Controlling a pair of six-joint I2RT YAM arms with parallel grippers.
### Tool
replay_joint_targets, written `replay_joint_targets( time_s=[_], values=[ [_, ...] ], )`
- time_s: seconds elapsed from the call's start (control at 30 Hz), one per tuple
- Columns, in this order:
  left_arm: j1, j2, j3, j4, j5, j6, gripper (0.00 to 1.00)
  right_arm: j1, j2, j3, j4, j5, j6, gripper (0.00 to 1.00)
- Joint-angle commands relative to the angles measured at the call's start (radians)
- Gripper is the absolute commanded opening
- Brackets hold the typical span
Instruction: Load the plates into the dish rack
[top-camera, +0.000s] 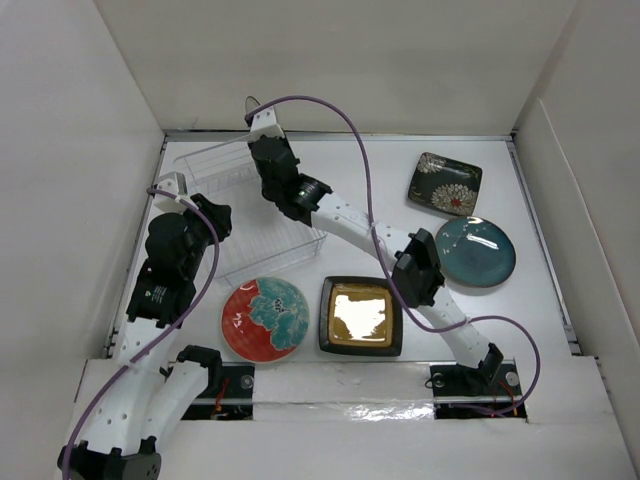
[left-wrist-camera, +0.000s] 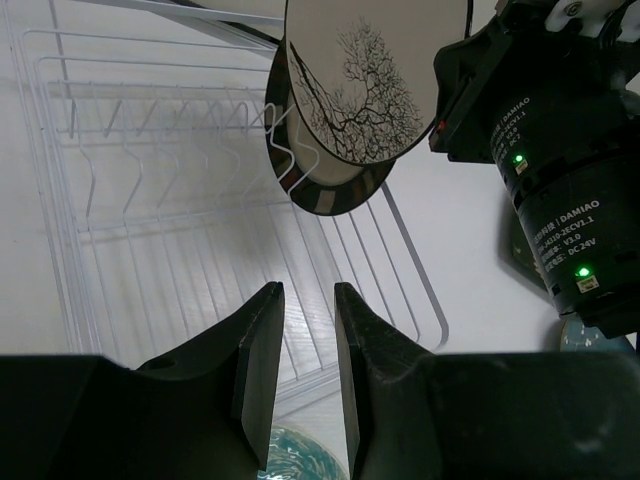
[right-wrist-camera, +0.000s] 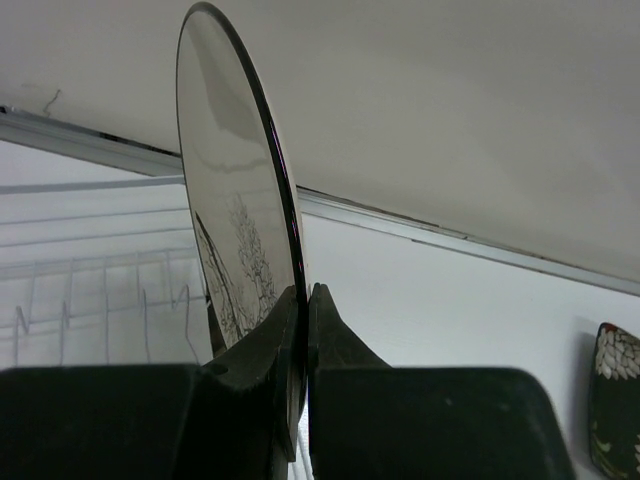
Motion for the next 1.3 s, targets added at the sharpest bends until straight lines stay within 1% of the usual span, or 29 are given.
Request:
replay_joint_targets(
  time_s=[0.0,0.1,0.3,0.33,0.53,0.57,0.6,0.67,0.7,0.77,0.8,0.87,0.9,0.97,1.0,1.07,1.1,1.13,1.17,1.2,1.23,1.27],
  values=[
    [-0.004,-0.013,0.042,0.020,-0.010,0.001,0.24,-0.001,0.000,0.015,0.120,0.022,0.107,0.00],
    [-0.004,-0.018,0.039,0.022,-0.008,-0.001,0.24,-0.001,0.009,0.006,0.075,0.018,0.164,0.00],
    [-0.004,-0.019,0.039,0.022,-0.007,-0.001,0.24,0.021,0.005,-0.062,0.065,0.013,0.213,0.00],
    [-0.004,-0.015,0.042,0.022,-0.008,0.001,0.24,0.021,-0.001,-0.098,0.087,0.014,0.215,0.00],
    [-0.004,-0.019,0.037,0.023,-0.010,0.001,0.24,0.039,0.003,-0.157,0.063,-0.025,0.319,0.00],
    [-0.004,-0.015,0.039,0.023,-0.011,0.001,0.24,0.039,0.002,-0.161,0.062,-0.039,0.349,0.02],
    [-0.004,-0.015,0.036,0.023,-0.008,0.001,0.24,0.039,-0.001,-0.161,0.062,-0.061,0.356,0.16],
    [-0.004,-0.021,0.031,0.023,-0.007,0.001,0.24,0.039,-0.013,-0.151,0.025,-0.073,0.369,0.30],
    [-0.004,-0.023,0.031,0.026,-0.010,0.001,0.24,0.039,-0.027,-0.154,0.025,-0.078,0.379,0.43],
    [-0.004,-0.020,0.033,0.028,-0.013,-0.001,0.24,0.039,-0.076,-0.166,0.040,-0.096,0.380,0.53],
    [-0.004,-0.016,0.031,0.026,-0.010,0.001,0.24,0.039,-0.092,-0.166,0.040,-0.105,0.383,0.60],
    [-0.004,-0.021,0.027,0.030,-0.004,0.001,0.24,0.030,-0.150,-0.171,0.032,-0.125,0.389,0.66],
    [-0.004,-0.023,0.027,0.033,-0.004,0.001,0.24,0.030,-0.176,-0.183,0.032,-0.137,0.397,0.70],
    [-0.004,-0.019,0.028,0.031,-0.005,0.001,0.24,0.020,-0.240,-0.268,0.057,-0.179,0.406,0.70],
    [-0.004,-0.018,0.024,0.031,-0.002,0.001,0.24,0.010,-0.310,-0.305,0.089,-0.196,0.414,0.71],
    [-0.004,-0.027,0.018,0.033,0.004,0.001,0.25,-0.002,-0.387,-0.429,0.130,-0.248,0.426,0.71],
    [-0.004,-0.029,0.013,0.034,0.006,0.001,0.25,-0.019,-0.479,-0.488,0.147,-0.263,0.429,0.71],
    [-0.004,-0.027,0.013,0.034,0.004,0.002,0.25,-0.033,-0.530,-0.555,0.187,-0.301,0.440,0.66],
    [-0.004,-0.026,0.013,0.034,0.001,0.002,0.25,-0.053,-0.582,-0.706,0.207,-0.330,0.458,0.52],
    [-0.004,-0.024,0.011,0.031,0.004,0.005,0.25,-0.104,-0.636,-0.791,0.227,-0.370,0.506,0.16],
    [-0.004,-0.029,0.008,0.034,0.007,0.005,0.24,-0.137,-0.743,-0.875,0.264,-0.459,0.536,0.02],
    [-0.004,-0.032,0.007,0.036,0.012,0.005,0.25,-0.170,-0.797,-1.051,0.281,-0.501,0.563,0.00]
  ],
)
